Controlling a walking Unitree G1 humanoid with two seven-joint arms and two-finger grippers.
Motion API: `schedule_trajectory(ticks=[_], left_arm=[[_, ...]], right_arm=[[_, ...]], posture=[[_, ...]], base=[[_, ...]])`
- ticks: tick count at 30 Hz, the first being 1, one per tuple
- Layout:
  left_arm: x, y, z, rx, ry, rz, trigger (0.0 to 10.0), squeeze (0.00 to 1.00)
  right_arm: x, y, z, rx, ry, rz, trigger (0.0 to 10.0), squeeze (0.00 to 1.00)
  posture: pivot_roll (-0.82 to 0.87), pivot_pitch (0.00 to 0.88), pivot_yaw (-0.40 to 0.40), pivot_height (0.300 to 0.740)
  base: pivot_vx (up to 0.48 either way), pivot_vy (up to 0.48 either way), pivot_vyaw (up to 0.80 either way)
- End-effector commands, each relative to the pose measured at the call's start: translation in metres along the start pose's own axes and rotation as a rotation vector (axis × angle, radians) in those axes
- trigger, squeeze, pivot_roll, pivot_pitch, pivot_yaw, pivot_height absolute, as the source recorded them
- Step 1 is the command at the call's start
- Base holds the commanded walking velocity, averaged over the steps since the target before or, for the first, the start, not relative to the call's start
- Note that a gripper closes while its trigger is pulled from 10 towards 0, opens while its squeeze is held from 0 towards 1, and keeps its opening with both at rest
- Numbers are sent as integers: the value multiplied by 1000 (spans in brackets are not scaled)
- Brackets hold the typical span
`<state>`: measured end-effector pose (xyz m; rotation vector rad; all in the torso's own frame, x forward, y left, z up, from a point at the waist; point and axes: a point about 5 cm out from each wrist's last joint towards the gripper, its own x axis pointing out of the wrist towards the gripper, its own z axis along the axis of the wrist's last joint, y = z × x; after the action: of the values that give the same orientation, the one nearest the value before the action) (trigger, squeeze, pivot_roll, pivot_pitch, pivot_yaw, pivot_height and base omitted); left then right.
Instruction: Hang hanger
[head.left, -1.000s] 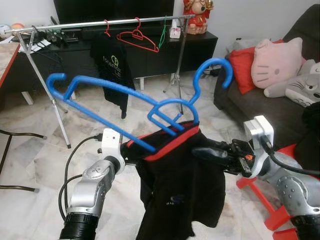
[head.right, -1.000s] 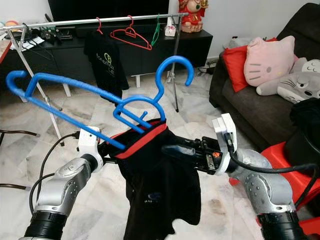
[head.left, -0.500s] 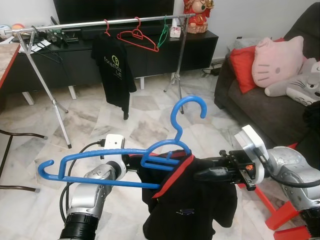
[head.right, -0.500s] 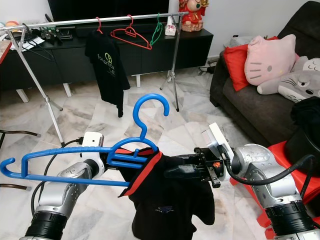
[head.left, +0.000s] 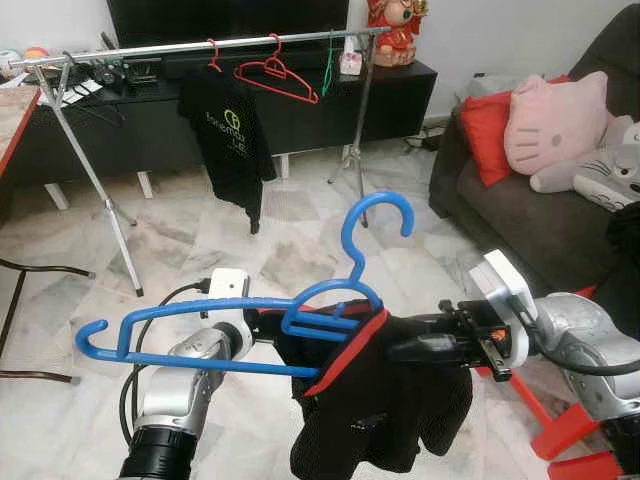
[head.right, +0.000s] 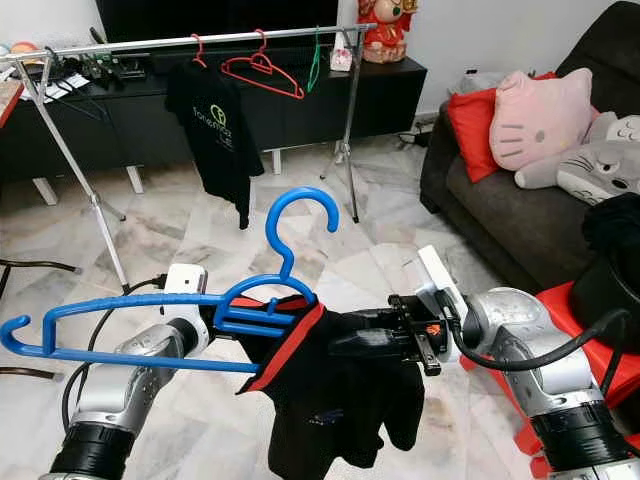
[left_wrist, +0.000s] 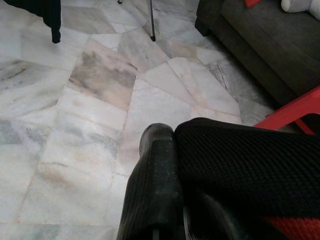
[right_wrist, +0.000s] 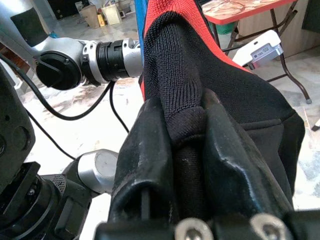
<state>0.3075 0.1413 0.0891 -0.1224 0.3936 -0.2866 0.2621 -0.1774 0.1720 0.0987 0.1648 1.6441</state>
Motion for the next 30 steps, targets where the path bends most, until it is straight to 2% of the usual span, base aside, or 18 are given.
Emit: schedule_trajectory(ticks=[1,5,6,8,10,14,19,21,24,26,30], left_arm=[[-11,37,-15,13,83,169,0,0],[-11,37,-15,13,83,169,0,0],[-10,36,-16,13,89,157,0,0],[-11,38,2,-30,-72,146,0,0],[-12,38,4,-35,-92,146,0,0],[-12,33,5,-42,-106,128,0,0],[-11,33,5,-36,-113,127,0,0],[-11,37,5,-28,-109,147,0,0],[-12,46,4,-9,-97,193,0,0],[-13,49,4,-6,-94,205,0,0],[-13,51,4,-2,-91,207,0,0]], right_arm=[[-5,7,22,-103,-24,97,10000,0],[-5,7,22,-103,-24,97,10000,0],[-9,7,19,-95,34,109,10000,0],[-41,-19,22,-121,-58,-197,10000,0],[-43,-22,23,-121,-83,-234,10000,0],[-38,-24,24,-110,-145,-252,10000,0],[-35,-20,18,-96,-113,-174,10000,0],[-38,-18,15,-91,-62,-145,10000,0],[-47,-12,10,-92,78,-112,10000,0],[-56,-11,11,-115,199,-122,10000,0],[-66,-12,10,-138,322,-140,10000,0]], posture=[[-112,0,-51,740],[-112,0,-51,740],[-109,0,-53,740],[-97,0,-38,740],[-97,0,-38,740],[-97,0,-38,740],[-91,0,-42,740],[-91,0,-42,740],[-91,0,-42,740],[-87,0,-40,740],[-86,0,-37,740]], base=[[0,0,0],[0,0,0],[0,0,0],[0,0,0],[0,0,0],[0,0,0],[0,0,0],[0,0,0],[0,0,0],[0,0,0],[0,0,0]])
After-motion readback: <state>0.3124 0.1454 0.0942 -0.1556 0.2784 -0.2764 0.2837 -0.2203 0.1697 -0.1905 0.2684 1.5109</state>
